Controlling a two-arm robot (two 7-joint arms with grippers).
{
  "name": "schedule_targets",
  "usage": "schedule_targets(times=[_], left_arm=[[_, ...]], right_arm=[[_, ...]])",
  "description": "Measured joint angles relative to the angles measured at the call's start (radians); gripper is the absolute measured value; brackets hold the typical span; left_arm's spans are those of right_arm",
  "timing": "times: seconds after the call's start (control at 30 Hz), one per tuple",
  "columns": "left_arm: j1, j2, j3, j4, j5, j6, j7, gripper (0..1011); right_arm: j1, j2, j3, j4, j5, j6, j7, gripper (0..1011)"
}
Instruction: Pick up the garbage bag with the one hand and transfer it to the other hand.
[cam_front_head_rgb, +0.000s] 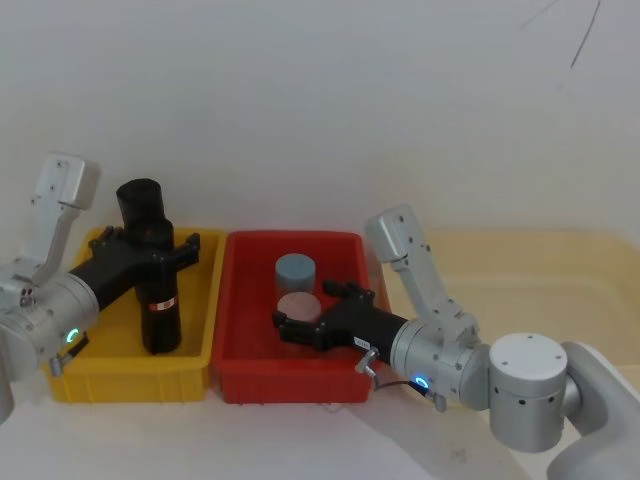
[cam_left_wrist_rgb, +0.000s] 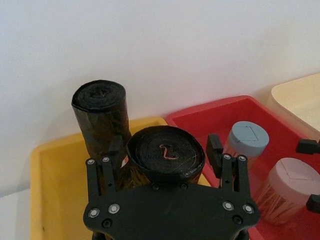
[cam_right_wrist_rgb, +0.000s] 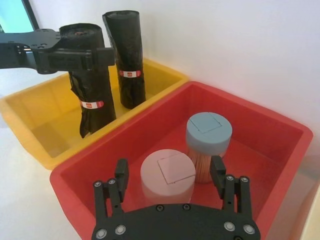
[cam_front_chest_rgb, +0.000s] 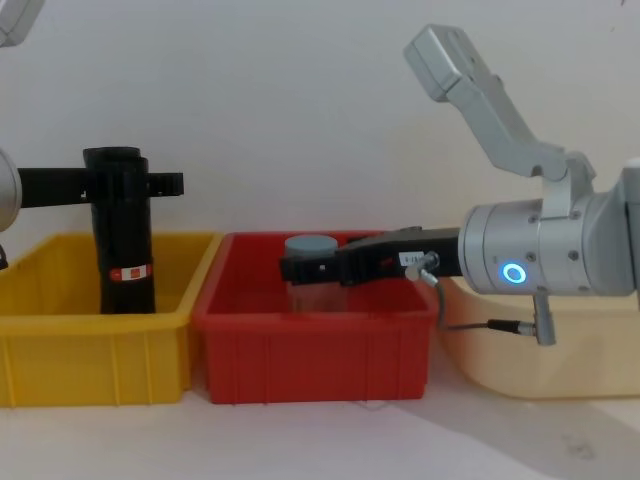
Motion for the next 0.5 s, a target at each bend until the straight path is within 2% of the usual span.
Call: schedule_targets(times=[0.5], left_arm=[[0.000,0.000,0.000,0.000,0.000,0.000,0.000,1000]], right_arm=[[0.017,-0.022,0.004,0.043,-0.016,0.001,-0.002,1002]])
